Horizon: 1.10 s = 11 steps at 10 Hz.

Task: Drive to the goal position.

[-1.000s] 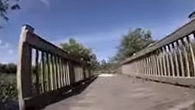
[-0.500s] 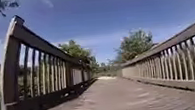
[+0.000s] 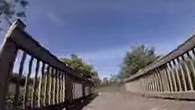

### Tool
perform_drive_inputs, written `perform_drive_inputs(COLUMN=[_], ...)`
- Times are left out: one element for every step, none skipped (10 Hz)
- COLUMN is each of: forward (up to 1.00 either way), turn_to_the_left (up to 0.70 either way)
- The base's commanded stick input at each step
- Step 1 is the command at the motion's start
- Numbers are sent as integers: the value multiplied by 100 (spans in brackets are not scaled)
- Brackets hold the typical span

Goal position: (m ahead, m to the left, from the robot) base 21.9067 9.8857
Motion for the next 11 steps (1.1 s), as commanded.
perform_drive_inputs(forward=[50, 50, 50, 50, 50, 50, 50, 50, 50, 50, 50], turn_to_the_left=[0, 0, 0, 0, 0, 0, 0, 0, 0, 0, 0])
